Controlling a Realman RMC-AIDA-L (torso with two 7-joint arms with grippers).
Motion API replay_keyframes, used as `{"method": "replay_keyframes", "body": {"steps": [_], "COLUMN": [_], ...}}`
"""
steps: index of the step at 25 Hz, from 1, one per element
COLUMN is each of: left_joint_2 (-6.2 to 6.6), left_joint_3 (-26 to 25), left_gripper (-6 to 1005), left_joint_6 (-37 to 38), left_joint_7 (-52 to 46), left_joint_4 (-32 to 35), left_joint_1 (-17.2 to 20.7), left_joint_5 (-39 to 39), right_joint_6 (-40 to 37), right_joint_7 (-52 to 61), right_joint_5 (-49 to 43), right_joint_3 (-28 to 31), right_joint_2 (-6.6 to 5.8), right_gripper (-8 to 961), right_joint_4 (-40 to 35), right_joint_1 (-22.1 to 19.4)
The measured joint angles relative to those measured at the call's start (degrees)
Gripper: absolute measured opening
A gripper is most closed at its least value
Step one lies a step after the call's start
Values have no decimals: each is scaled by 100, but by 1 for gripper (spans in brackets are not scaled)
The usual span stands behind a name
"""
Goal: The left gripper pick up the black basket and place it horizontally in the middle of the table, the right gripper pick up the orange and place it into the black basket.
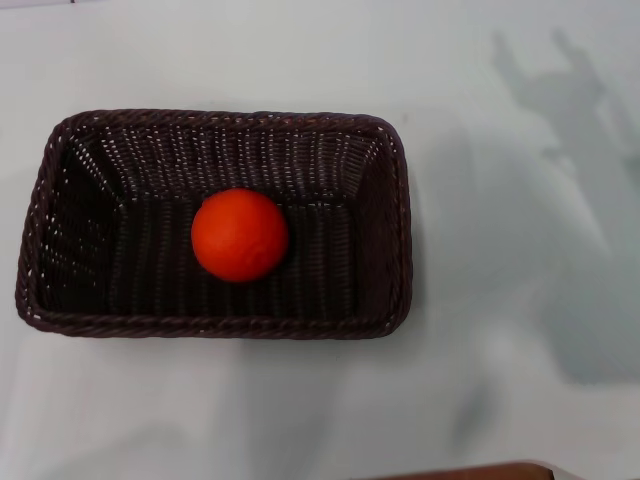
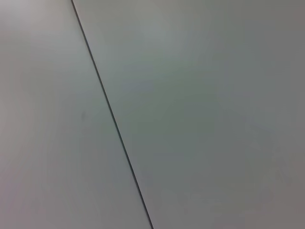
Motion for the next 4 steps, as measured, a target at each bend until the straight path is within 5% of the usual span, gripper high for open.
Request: {"method": "replay_keyframes", "body": {"steps": [4], "left_joint_2": [-4], "left_joint_3": [0], "left_gripper": [767], "left_joint_6": [-18], "left_joint_7": [0], "left_joint_4": [77], "left_joint_1": [11], "left_joint_5": [-57], "right_joint_6": [-40], "right_joint_7": [-2], "right_joint_5": [0], "right_joint_3": [5], "right_joint_2": [-11], "right_gripper": [866], "right_joint_4": [-5], "right_joint_1": [73]}}
